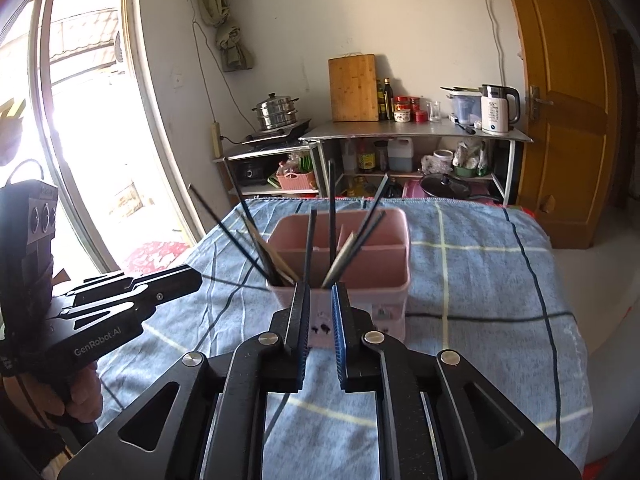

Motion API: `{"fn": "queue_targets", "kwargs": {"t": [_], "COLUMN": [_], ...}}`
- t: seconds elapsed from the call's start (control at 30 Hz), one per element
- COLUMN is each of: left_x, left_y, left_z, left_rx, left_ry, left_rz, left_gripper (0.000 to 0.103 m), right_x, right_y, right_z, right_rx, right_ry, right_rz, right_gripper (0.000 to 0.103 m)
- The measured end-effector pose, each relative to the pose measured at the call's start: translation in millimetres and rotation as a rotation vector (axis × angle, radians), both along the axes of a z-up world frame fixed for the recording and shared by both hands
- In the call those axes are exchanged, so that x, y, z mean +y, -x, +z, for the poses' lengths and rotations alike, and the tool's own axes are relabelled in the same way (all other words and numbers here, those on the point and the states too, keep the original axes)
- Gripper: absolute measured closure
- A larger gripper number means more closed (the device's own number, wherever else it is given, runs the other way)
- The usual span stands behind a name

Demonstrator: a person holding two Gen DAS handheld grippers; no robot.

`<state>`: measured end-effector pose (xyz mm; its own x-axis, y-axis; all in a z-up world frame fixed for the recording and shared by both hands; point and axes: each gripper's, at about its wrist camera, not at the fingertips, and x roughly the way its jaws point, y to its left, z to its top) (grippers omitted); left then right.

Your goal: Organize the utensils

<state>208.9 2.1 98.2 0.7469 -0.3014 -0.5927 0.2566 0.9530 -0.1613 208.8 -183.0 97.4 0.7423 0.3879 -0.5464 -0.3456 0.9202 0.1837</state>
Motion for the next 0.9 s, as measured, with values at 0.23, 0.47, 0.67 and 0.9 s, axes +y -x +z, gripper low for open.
{"fn": "queue_targets", "kwargs": {"t": [0.23, 0.47, 0.67, 0.9], "left_x": [-5, -12, -14, -10], "left_y": [32, 61, 82, 99], "left_z": [-16, -26, -31, -34], "left_rx": [0.009, 0.004, -0.007, -0.028], "left_ry": [-0.014, -0.035, -0.055, -0.023], "left_rz": [0.015, 0.02, 0.015, 0.038], "left_gripper": [0.097, 0.097, 0.097, 0.097], "right_x": [-9, -12, -13, -14], "right_y": [31, 62, 81, 92], "right_z": [-15, -18, -21, -30], "right_rx": [0.017, -0.005, -0.014, -0.007], "right_ry": [0.024, 0.062, 0.06, 0.053], "right_rz": [-0.02, -0.022, -0.021, -0.012], "right_gripper": [0.086, 0.086, 0.084, 0.082]}}
